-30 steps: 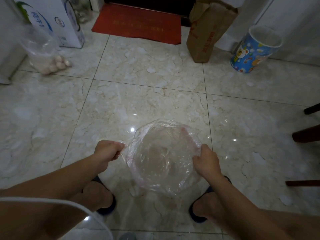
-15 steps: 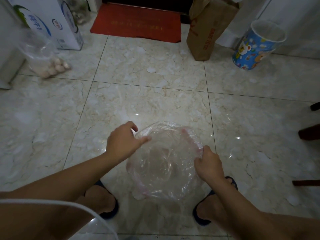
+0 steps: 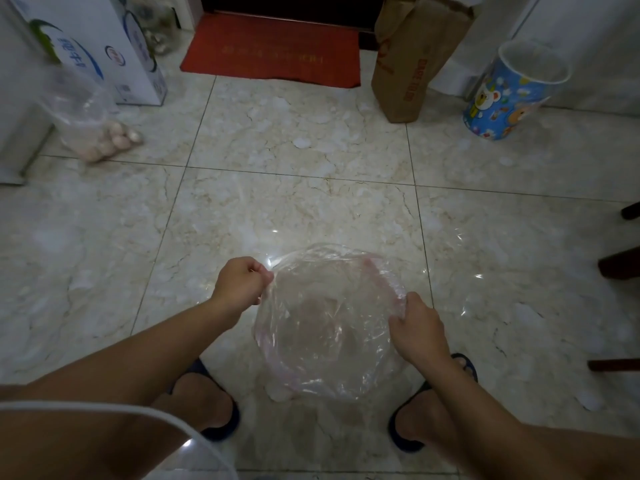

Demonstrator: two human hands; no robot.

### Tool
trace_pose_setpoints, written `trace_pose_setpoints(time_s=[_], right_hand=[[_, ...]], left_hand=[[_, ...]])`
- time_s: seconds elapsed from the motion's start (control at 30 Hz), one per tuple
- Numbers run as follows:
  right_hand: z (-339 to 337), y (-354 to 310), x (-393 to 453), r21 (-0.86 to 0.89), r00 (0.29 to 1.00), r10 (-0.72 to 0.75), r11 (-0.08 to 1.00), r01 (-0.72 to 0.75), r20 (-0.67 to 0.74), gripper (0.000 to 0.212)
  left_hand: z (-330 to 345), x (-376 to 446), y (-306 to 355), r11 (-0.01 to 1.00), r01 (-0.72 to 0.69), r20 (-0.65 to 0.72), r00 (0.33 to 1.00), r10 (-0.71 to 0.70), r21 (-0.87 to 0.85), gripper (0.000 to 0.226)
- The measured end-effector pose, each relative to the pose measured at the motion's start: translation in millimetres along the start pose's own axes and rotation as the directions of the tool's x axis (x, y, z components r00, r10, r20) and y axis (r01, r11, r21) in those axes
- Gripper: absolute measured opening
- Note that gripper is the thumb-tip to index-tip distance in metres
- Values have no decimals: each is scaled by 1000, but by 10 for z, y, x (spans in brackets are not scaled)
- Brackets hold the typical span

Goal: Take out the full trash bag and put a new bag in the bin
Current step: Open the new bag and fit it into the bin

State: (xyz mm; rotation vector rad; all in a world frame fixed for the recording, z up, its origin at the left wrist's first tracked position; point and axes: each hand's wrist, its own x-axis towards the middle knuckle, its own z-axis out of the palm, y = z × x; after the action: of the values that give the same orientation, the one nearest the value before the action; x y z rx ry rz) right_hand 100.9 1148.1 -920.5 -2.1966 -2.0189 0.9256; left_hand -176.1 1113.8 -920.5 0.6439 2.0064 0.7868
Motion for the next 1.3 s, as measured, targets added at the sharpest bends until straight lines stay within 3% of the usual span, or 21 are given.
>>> trace_pose_setpoints(time_s=[0.17, 0.27, 0.4, 0.5, 0.67, 0.73, 0.8, 0.83, 0.9, 0.93, 1.0, 1.03, 1.07, 1.1, 1.13, 1.2, 1.23, 1.27, 1.3], right_hand=[[-21, 7, -1, 58, 1000, -2, 998, 0, 29, 12], [-33, 18, -8, 108, 999, 9, 994, -14, 45, 11], [-43, 43, 5, 146, 998, 8, 989, -16, 57, 10], [-13, 41, 19, 210, 995, 11, 977, -32, 98, 13], [-32, 98, 54, 266, 995, 27, 962, -53, 100, 21], [-57, 130, 86, 398, 984, 130, 902, -167, 120, 34], [-95, 156, 141, 615, 950, 247, 723, -313, 194, 40], [-116, 168, 169, 685, 936, 264, 640, -349, 230, 38], [-138, 194, 224, 713, 927, 255, 593, -373, 273, 36], [-134, 198, 245, 713, 923, 258, 586, -385, 286, 35], [-102, 213, 292, 729, 901, 282, 530, -433, 330, 26], [-85, 220, 314, 744, 888, 296, 487, -457, 352, 23], [-69, 223, 334, 753, 877, 315, 456, -475, 362, 22], [-60, 222, 347, 755, 869, 342, 442, -484, 357, 23], [-43, 219, 360, 762, 866, 374, 434, -480, 332, 24], [-24, 193, 367, 794, 869, 434, 428, -432, 239, 21], [-21, 174, 367, 807, 869, 455, 430, -403, 192, 18], [-15, 153, 376, 819, 869, 468, 430, -381, 158, 16], [-8, 142, 393, 826, 867, 473, 420, -377, 155, 14]], left_hand=[[-65, 96, 19, 984, 143, 112, 985, -131, -107, 16], [-16, 114, -46, 977, 202, 162, 968, -190, -61, 18], [110, 160, -95, 993, 95, 61, 993, -100, 68, 18], [87, 270, 8, 997, 74, 35, 997, -75, 24, 17], [24, 328, 63, 936, 348, 219, 919, -328, -58, 9], [12, 317, 32, 899, 430, 310, 868, -388, -79, 12], [-10, 324, -6, 886, 458, 372, 836, -404, -66, 16], [-20, 330, -20, 888, 457, 384, 831, -403, -56, 18], [-11, 333, -15, 899, 435, 350, 850, -394, -44, 20], [16, 333, -6, 918, 394, 277, 887, -371, -34, 19], [93, 321, 3, 976, 204, -27, 979, -203, 79, 22], [138, 304, 18, 977, 73, -200, 979, -32, 202, 19], [177, 258, 64, 944, -61, -307, 937, 166, 325, 12], [221, 181, 130, 888, -215, -321, 877, 359, 407, 6], [259, 90, 196, 795, -398, -251, 800, 545, 459, 3], [383, -115, 284, 460, -722, 60, 567, 822, 517, 2], [456, -208, 284, 288, -815, 230, 447, 865, 502, 7], [536, -286, 260, 147, -863, 405, 369, 837, 483, 15], [611, -357, 224, 54, -873, 571, 362, 737, 484, 23]])
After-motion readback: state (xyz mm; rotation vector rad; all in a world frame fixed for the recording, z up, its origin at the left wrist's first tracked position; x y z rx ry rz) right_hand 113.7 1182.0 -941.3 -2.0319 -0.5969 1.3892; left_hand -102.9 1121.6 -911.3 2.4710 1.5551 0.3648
